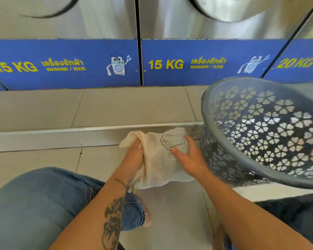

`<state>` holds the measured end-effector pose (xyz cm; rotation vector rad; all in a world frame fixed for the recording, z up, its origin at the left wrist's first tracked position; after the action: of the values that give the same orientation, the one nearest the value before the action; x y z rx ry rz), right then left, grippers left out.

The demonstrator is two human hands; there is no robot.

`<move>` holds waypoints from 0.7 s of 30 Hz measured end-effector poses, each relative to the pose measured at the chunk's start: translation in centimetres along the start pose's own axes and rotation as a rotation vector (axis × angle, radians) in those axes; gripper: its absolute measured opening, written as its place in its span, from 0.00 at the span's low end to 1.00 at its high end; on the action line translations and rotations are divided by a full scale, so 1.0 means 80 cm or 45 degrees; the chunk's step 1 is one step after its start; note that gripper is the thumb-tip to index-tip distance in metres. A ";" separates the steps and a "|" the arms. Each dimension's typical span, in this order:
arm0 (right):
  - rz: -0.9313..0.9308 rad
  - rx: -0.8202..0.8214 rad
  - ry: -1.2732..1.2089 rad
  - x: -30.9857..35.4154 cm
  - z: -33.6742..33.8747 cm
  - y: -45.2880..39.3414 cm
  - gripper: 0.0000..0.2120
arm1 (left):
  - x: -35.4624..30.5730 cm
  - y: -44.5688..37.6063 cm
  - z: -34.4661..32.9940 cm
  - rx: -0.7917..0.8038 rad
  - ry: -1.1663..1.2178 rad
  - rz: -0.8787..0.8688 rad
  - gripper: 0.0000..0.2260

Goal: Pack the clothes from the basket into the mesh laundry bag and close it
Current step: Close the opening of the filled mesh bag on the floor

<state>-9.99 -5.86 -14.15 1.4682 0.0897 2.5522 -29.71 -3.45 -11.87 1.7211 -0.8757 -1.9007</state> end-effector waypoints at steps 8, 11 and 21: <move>0.391 -0.208 0.031 0.150 0.077 0.048 0.42 | -0.115 0.128 0.030 -0.030 -0.007 -0.351 0.26; 0.502 -0.232 0.019 0.208 0.102 0.037 0.40 | -0.159 0.161 0.050 -0.106 -0.119 -0.474 0.35; 0.611 -0.346 0.033 0.265 0.108 -0.089 0.35 | -0.267 0.115 0.074 -0.209 -0.314 -0.704 0.37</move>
<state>-11.94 4.93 7.14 1.4877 -0.6554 2.7905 -33.52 5.64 10.02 1.7749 -0.3156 -2.5007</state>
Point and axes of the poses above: each hand's wrist, its own y-axis away from the middle knuckle, its own z-axis out of the back of the hand, x = y × z, the point moved 2 cm from there along -y, towards the middle knuckle, and after that the axes turned 15 degrees about z, right-handed, at the moved point
